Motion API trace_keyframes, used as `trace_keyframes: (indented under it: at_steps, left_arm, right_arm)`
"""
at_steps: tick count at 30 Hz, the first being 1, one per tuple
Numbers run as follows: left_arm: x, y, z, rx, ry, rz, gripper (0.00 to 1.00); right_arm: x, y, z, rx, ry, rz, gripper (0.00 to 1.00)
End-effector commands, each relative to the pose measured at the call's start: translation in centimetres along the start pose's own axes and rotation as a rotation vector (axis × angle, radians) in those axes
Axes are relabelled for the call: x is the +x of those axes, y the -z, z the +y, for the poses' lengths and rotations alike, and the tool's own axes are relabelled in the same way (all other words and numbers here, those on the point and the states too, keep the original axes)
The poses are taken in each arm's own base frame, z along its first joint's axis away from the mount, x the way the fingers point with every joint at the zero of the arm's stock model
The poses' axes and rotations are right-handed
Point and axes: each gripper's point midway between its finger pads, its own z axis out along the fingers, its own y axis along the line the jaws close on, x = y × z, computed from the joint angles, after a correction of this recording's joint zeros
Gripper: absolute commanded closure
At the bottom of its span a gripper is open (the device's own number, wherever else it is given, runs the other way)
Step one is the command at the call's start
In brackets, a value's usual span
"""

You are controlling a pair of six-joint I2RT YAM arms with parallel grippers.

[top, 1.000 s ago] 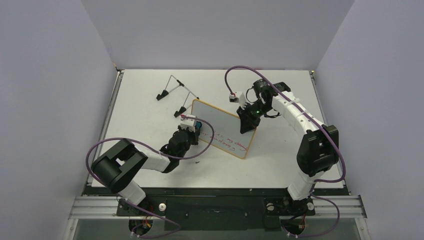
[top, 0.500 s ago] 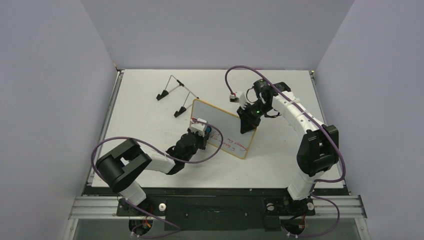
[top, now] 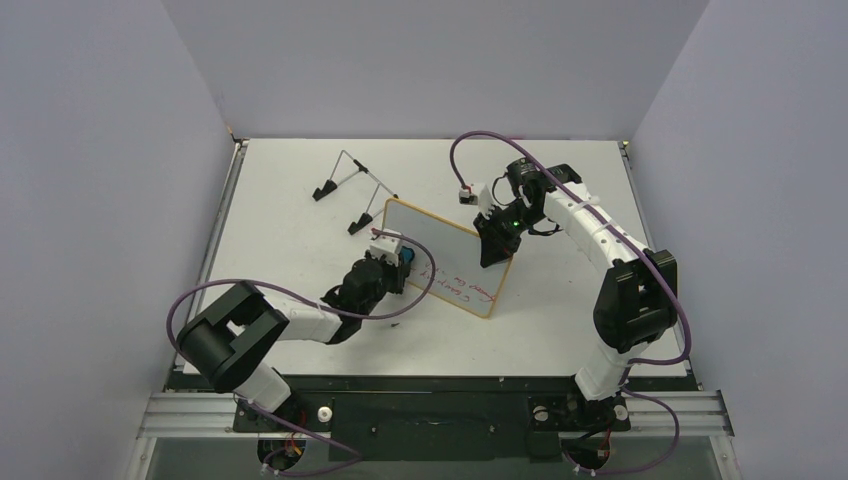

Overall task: Erase the whiteboard
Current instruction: Erase the center of the board with the whiteboard.

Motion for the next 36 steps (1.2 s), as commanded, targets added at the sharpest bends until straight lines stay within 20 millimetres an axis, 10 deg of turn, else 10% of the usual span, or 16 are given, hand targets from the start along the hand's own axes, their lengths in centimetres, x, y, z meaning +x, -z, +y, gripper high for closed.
trace_keyframes:
  at_steps: [1,11,22,36]
  left_arm:
    - [-0.3,0.2,-4.5,0.134,-0.02,-0.004,1.0]
    - [-0.4,1.4,0.6,0.0,0.1,-0.026,1.0]
    - [0.1,0.7,-5.0,0.158,0.011,-0.031,1.0]
    - [-2.1,2.9,0.4,0.013,0.052,-0.129,1.0]
  right_arm:
    - [-0.1,-0.7,2.1,-0.095,0.037,-0.009,1.0]
    - [-0.1,-0.6,2.0,-0.094,0.04,-0.01,1.0]
    - [-0.1,-0.5,2.1,-0.093,0.042,-0.013,1.0]
    - [0.0,-0.5,2.0,-0.093,0.041,-0.016,1.0]
